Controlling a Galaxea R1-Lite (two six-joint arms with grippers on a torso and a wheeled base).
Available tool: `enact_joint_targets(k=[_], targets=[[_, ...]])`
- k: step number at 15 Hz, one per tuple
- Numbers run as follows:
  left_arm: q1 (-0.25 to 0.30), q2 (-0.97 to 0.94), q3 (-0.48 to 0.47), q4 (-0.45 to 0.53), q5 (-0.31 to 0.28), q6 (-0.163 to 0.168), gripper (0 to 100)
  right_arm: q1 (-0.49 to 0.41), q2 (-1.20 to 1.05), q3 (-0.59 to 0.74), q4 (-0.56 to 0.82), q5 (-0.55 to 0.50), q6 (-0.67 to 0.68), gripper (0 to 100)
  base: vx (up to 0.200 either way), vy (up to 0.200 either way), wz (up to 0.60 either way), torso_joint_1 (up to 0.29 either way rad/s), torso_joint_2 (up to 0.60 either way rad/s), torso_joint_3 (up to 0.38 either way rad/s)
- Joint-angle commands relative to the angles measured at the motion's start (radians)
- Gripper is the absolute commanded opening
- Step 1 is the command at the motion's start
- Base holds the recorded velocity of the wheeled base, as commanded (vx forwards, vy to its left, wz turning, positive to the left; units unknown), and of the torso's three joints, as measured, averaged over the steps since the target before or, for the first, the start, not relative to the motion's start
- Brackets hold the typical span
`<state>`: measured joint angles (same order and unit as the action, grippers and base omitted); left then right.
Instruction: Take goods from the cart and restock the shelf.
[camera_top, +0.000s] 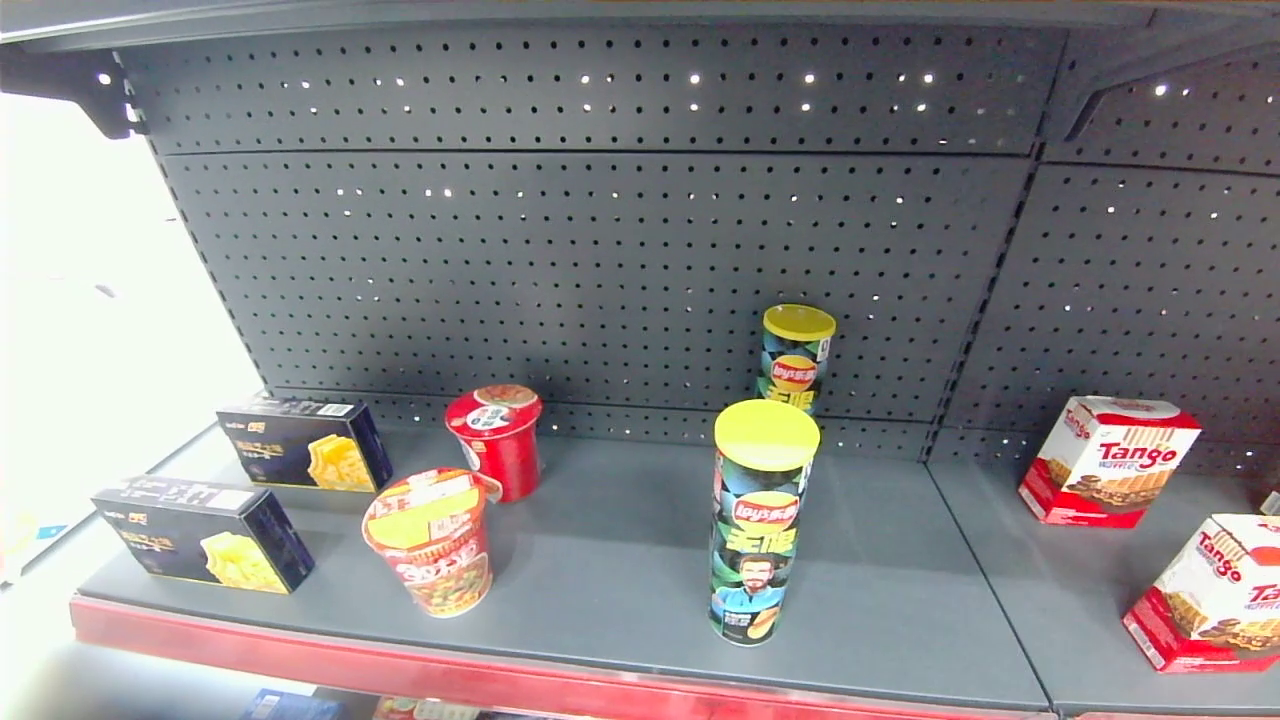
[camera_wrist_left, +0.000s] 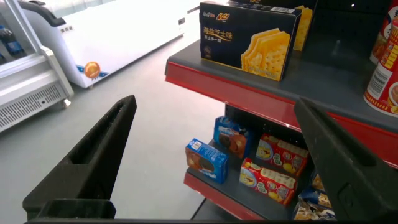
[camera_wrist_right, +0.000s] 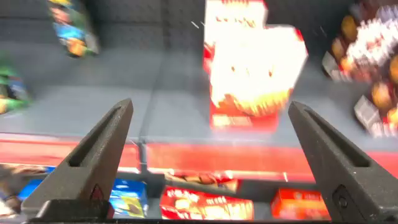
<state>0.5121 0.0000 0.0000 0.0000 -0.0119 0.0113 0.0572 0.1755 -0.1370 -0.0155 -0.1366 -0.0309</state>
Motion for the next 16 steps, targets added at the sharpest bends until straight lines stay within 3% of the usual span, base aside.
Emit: enact_joint_targets(k=[1, 3, 6, 16], targets=[[0.0, 0.0, 0.0, 0.0, 0.0, 0.001, 100, 0.01, -0.087, 0.119, -0.057, -0.04, 0.019, 100, 0.0, 0.0, 0.0, 0.0, 0.0, 0.0], [0.0, 0.0, 0.0, 0.0, 0.001, -0.001, 100, 0.006, -0.087, 0.137, -0.053, -0.011, 0.04, 100, 0.0, 0.0, 0.0, 0.0, 0.0, 0.0], [0.0, 0.0, 0.0, 0.0, 0.001, 0.001, 100, -0.063, -0.162, 0.135, 0.034, 0.173, 0.008, 100, 0.0, 0.0, 0.0, 0.0, 0.0, 0.0], [0.0, 0.0, 0.0, 0.0, 0.001, -0.002, 100, -0.057, -0.176, 0.137, 0.016, 0.143, 0.026, 100, 0.0, 0.0, 0.0, 0.0, 0.0, 0.0]])
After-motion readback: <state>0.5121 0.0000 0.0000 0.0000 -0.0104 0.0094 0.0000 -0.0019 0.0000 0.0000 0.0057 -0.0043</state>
